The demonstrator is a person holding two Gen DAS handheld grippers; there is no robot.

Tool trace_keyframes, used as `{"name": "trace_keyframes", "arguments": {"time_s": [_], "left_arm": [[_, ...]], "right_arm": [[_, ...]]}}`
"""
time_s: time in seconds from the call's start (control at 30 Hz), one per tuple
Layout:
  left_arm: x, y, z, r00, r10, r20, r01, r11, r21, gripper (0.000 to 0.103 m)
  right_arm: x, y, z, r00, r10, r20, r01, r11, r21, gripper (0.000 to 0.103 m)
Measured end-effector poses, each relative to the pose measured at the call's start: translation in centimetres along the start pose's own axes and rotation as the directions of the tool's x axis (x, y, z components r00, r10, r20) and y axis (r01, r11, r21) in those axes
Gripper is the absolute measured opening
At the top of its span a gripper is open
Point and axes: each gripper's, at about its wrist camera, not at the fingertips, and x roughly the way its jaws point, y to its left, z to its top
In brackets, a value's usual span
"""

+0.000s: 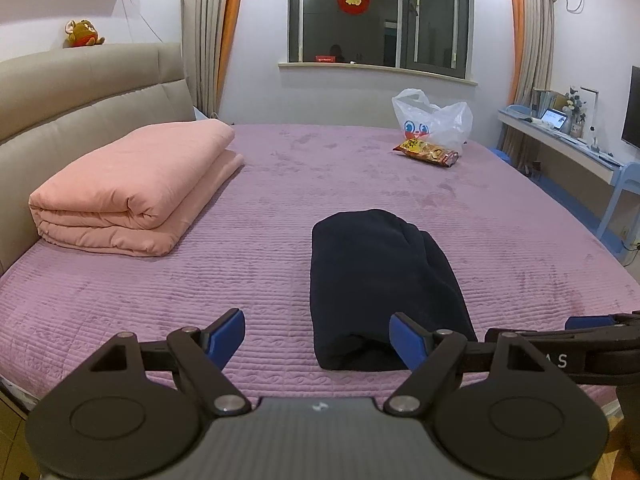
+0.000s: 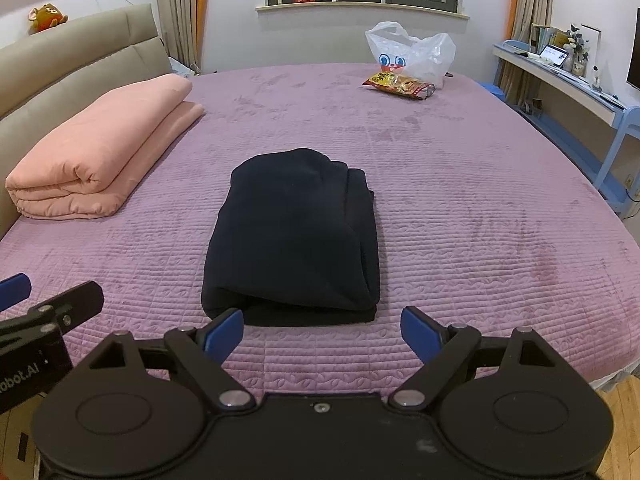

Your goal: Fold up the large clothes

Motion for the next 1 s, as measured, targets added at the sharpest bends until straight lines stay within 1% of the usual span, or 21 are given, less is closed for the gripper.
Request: {"name": "trace_keyframes", "arguments": {"time_s": [0.5, 1.0], "left_arm": [[-0.02, 0.05, -0.03, 1.000, 0.004, 0.002, -0.004, 1.000, 0.000, 0.081], [-0.52, -0.06, 0.01, 1.000, 0.007, 0.010, -0.007, 1.000, 0.005, 0.081]], "right_arm": [[0.11, 0.07, -0.25, 1.000, 0.010, -0.009, -0.010, 1.000, 0.002, 0.101], [-0.33, -0.02, -0.33, 1.000, 0.012, 0.004, -0.012, 1.000, 0.002, 0.101]]}}
